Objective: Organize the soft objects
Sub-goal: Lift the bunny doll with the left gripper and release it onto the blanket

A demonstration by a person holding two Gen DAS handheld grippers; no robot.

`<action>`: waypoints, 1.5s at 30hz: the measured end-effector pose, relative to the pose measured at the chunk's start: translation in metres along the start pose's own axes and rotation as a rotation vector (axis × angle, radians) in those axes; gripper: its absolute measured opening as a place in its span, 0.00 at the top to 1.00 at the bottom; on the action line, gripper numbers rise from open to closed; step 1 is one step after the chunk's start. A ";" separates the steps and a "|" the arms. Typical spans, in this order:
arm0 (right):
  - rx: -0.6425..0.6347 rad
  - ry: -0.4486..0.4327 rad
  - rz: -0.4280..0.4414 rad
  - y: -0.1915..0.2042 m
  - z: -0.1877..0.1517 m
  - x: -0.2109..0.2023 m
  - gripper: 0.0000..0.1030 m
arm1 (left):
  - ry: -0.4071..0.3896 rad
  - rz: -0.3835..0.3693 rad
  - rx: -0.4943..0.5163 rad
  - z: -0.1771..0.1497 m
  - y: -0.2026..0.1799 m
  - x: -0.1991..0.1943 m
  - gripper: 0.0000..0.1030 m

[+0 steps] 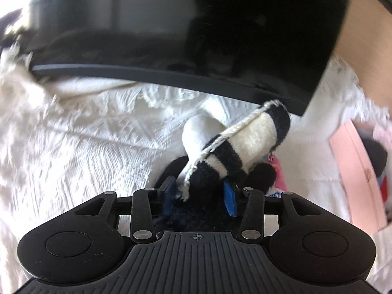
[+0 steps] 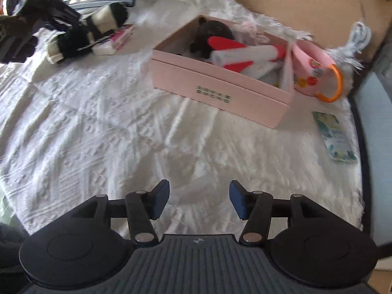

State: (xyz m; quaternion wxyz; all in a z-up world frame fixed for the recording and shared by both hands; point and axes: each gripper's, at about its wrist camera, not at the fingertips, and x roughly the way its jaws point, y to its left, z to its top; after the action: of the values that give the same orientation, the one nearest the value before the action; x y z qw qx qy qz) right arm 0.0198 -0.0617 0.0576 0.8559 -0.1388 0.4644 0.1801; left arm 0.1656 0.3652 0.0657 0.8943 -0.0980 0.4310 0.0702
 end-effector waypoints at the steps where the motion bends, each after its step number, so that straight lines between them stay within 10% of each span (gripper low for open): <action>1: 0.011 -0.005 0.002 -0.002 -0.003 0.000 0.46 | 0.001 0.000 0.012 0.000 -0.002 -0.001 0.55; 8: 0.109 0.013 0.036 -0.010 -0.010 0.011 0.45 | 0.038 -0.090 0.048 0.004 -0.008 0.022 0.19; 13: 0.111 0.002 0.024 -0.006 -0.011 0.009 0.45 | 0.045 -0.059 0.136 0.005 -0.022 0.031 0.18; 17: 0.124 0.005 0.000 -0.014 -0.012 0.010 0.45 | 0.010 0.031 0.160 -0.002 -0.033 0.022 0.41; 23: 0.147 -0.019 -0.021 -0.021 -0.012 0.010 0.45 | -0.029 -0.041 0.102 -0.027 -0.027 -0.013 0.66; 37: 0.100 -0.063 -0.015 -0.017 -0.010 0.007 0.41 | 0.077 -0.382 0.018 -0.134 -0.096 -0.076 0.79; 45: 0.079 -0.089 0.016 -0.016 -0.028 0.002 0.39 | 0.095 -0.319 0.076 -0.150 -0.128 -0.068 0.78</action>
State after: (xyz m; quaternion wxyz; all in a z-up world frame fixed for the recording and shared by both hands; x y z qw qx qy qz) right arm 0.0063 -0.0869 0.0421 0.8791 -0.0930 0.4337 0.1746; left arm 0.0366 0.2029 0.0426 0.8759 -0.1344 0.4539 -0.0937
